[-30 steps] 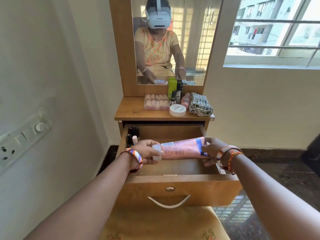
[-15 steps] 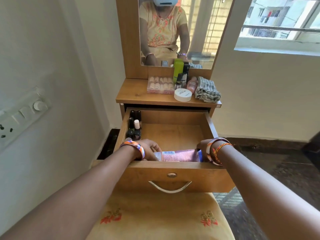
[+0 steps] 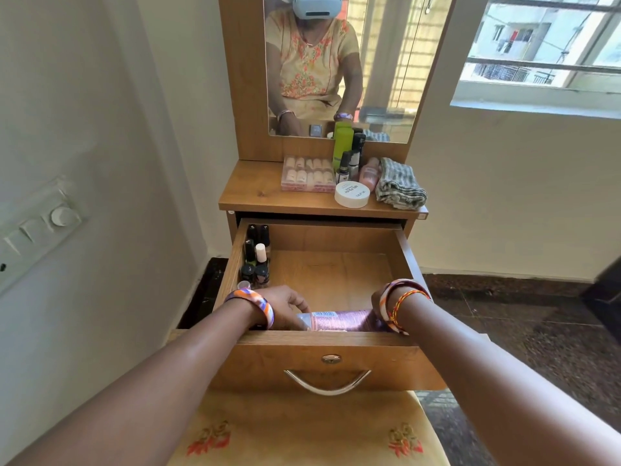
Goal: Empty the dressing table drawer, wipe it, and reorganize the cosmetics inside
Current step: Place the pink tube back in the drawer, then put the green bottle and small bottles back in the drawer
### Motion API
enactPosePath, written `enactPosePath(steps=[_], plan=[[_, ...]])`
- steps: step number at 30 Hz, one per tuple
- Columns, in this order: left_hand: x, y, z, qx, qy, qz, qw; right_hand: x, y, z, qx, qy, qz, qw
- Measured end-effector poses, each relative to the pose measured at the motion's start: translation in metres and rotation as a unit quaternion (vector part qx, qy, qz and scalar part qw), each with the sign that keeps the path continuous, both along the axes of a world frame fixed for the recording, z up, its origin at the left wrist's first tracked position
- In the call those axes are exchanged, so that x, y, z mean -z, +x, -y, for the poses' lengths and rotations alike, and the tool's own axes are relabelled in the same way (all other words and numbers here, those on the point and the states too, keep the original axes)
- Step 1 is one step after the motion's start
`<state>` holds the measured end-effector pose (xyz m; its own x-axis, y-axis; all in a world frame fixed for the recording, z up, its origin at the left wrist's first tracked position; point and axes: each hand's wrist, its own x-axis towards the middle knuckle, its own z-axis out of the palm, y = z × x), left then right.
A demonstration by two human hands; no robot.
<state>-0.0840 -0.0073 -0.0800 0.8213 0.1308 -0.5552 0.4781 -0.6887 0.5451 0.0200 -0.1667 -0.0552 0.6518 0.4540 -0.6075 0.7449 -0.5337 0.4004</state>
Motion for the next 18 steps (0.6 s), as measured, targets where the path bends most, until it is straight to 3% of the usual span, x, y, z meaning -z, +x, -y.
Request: enactPosePath(steps=[7,11,15,18], plan=[[-0.002,0.003,0.002,0.005,-0.017,0.023,1.0,0.009,0.008,-0.005,0.002,0.062,0.036,0.997],[-0.006,0.008,0.004,0.013,-0.001,0.033,0.999,0.024,0.022,-0.015,-0.006,0.075,-0.033,0.997],[-0.022,0.019,0.001,0.018,0.004,0.097,0.995,0.02,0.034,-0.018,-0.005,0.099,-0.048,0.994],[-0.039,0.03,-0.004,0.006,0.003,0.193,0.981,-0.006,0.04,-0.019,0.02,0.194,-0.046,0.98]])
